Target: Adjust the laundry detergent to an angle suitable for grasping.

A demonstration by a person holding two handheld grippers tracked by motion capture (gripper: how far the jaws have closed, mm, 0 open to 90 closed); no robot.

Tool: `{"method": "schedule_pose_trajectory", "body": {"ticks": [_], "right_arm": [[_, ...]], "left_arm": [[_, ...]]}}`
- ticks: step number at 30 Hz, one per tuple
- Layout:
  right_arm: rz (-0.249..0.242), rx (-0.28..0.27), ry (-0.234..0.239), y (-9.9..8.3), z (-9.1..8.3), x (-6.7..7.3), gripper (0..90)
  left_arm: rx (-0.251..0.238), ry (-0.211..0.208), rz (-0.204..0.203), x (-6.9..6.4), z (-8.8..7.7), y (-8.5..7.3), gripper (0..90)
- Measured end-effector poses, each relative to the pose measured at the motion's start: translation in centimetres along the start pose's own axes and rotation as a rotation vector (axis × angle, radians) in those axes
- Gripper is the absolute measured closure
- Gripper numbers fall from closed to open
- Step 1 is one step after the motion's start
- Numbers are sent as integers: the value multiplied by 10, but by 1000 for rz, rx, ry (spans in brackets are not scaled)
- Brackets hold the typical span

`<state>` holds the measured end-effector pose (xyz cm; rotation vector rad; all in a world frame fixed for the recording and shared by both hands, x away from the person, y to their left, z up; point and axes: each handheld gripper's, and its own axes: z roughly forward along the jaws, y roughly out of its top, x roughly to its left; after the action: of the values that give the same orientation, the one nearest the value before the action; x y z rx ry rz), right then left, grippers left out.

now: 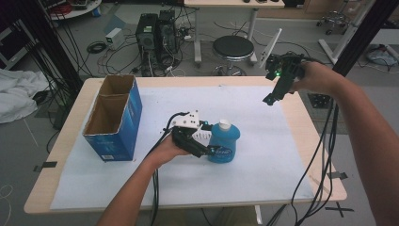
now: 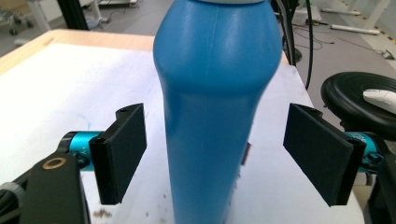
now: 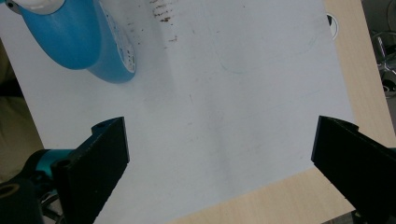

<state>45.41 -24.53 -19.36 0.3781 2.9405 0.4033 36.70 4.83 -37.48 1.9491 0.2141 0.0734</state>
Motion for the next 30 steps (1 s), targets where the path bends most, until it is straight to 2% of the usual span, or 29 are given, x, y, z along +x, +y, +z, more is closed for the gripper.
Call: {"method": "schedule_pose_trajectory", "body": {"ticks": [3,6,7,9,10,11,12,13,16,17,18,19,20,21,22,23,25,26,27,28,29,30], "right_arm": [[6,3,-5,-2,-2,2,31],[2,-3,-7,-2,-3,3,31],[2,-4,-8,-2,-4,3,31],[5,-6,-8,-3,-4,4,31],[2,-6,-10,-3,-4,4,31],[4,-8,-9,-2,-4,4,31],[4,-8,-9,-2,-4,4,31],[1,-9,-11,-2,-4,5,31],[0,-9,-11,-2,-4,5,31],[2,-12,-9,-1,-3,6,31],[2,-12,-9,-1,-3,6,31],[7,-6,-8,-2,-3,7,31],[11,-9,-8,-2,-3,7,31],[7,-7,-9,-2,-3,6,31],[13,-8,-8,-2,-4,7,31],[12,-9,-8,-3,-4,7,31],[12,-10,-10,-3,-5,7,31],[10,-9,-11,-4,-5,7,31],[13,-10,-10,-4,-5,7,31],[3,-15,-11,-4,-5,7,31],[5,-15,-12,-4,-5,7,31],[5,-15,-12,-4,-5,7,31]], "left_arm": [[20,41,-38,-4,-15,5,215],[40,63,-49,-5,-24,10,215],[71,83,-56,-4,-33,18,215],[86,94,-27,-4,-44,25,215],[106,106,0,-4,-49,29,215],[126,116,7,-3,-53,33,215],[126,116,7,-3,-53,33,215],[162,142,-5,1,-60,40,215],[189,155,-14,6,-66,46,215],[222,160,-6,7,-69,51,215],[222,160,-6,7,-69,51,215],[260,170,11,7,-71,56,214],[282,171,22,7,-71,59,190],[302,172,31,7,-72,61,114],[314,182,38,7,-73,63,86],[314,182,38,7,-73,63,86],[365,206,42,9,-76,70,79],[365,206,42,9,-76,70,40],[423,238,42,11,-76,74,23],[455,251,55,12,-77,76,22],[476,265,55,12,-77,77,16],[476,265,55,12,-77,77,16]]}}
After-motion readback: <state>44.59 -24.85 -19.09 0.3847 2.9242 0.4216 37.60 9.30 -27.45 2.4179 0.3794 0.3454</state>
